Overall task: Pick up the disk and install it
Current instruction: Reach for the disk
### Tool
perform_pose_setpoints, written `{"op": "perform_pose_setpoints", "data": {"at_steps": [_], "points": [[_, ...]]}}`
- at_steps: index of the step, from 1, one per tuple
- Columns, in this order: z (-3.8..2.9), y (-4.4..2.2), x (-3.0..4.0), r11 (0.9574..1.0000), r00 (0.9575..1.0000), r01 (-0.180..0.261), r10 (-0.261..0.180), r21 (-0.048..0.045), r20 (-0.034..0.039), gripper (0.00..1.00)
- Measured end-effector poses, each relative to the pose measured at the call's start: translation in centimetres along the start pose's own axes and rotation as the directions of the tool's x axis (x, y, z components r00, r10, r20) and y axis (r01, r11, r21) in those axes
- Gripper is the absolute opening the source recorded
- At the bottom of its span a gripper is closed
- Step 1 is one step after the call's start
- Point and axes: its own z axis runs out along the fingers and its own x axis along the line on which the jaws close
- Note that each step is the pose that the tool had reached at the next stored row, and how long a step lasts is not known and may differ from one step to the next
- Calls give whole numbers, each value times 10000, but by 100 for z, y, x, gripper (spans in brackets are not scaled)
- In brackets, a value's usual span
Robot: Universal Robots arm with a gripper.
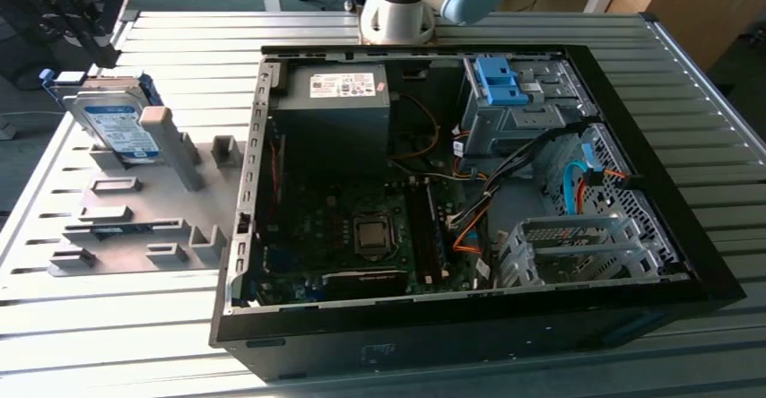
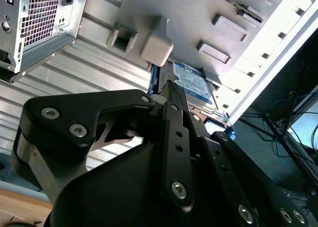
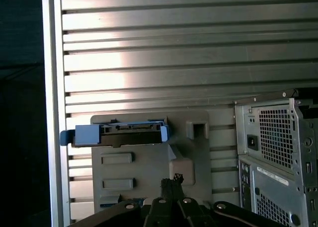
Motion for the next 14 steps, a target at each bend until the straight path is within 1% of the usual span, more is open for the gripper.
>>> {"op": "perform_pose_setpoints", "data": {"at_steps": [4,6,8,9,14], "points": [[0,0,40,10000,10000,0,0,0,0,11],[1,28,61,10000,10000,-1,1,-1,2,11],[1,44,106,10000,10000,-1,1,0,0,11],[2,51,142,10000,10000,1,-1,0,1,11],[12,96,374,10000,10000,0,0,1,0,11]]}}
